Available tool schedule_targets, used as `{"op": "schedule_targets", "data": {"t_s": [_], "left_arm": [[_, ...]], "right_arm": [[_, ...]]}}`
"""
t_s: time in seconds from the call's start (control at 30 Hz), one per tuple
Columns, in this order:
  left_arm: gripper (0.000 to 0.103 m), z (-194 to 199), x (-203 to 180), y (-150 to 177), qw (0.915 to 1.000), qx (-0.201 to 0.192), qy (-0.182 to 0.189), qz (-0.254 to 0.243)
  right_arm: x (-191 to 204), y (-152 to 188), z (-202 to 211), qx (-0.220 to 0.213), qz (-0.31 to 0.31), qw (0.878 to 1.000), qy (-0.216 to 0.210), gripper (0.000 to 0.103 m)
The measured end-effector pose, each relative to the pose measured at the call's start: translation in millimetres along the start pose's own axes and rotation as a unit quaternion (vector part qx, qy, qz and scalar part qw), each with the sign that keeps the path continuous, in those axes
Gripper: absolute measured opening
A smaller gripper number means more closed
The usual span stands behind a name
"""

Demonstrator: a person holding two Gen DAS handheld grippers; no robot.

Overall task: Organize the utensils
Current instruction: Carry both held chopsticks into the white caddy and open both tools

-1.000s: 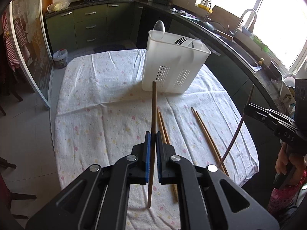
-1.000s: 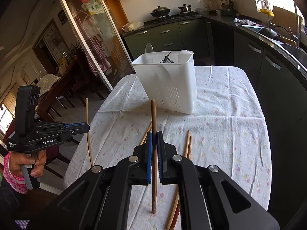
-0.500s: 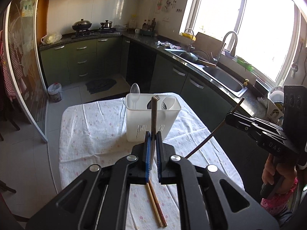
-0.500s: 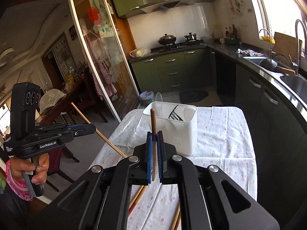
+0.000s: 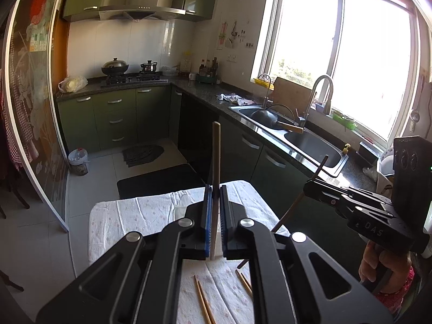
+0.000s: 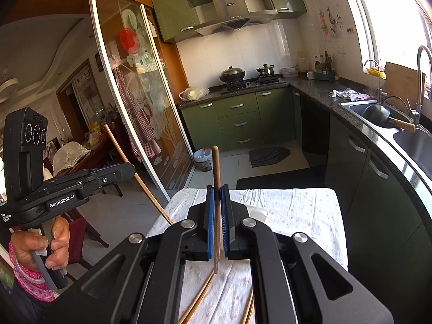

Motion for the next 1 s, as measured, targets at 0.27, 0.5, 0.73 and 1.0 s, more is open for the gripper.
{"op": "schedule_targets", "data": {"t_s": [0.27, 0.5, 0.73, 1.0], "left_arm": [[0.006, -18.5, 2.6, -34.6, 0.9986, -0.044, -0.029, -0.011], [0.006, -78.5, 16.8, -15.7, 0.9994, -0.007, -0.033, -0.004], [0.006, -123.5, 28.8, 27.3, 0.9979, 0.053, -0.038, -0.004], [0.007, -141.0, 32.5, 57.5, 0.9946, 0.090, -0.049, -0.017]], "right_arm": [[-14.1, -54.4, -6.5, -0.043, 0.004, 0.999, 0.025, 0.006], [-42.4, -48.0, -52.8, -0.025, -0.003, 0.998, 0.051, 0.006], [-48.8, 3.9, -106.9, 0.028, 0.017, 0.997, 0.063, 0.006], [-37.1, 51.1, -142.9, 0.074, 0.052, 0.993, 0.072, 0.006]]}}
Point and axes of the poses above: each gripper's, at about its wrist camera, not at the fingertips, and z roughly against the way its jaws point, x to its left, y to its underside, the point moved 5 cm from there along -z, roughly the way its jaws point, and after that the axes turned 1 degree about x, right-handed, at the moved point
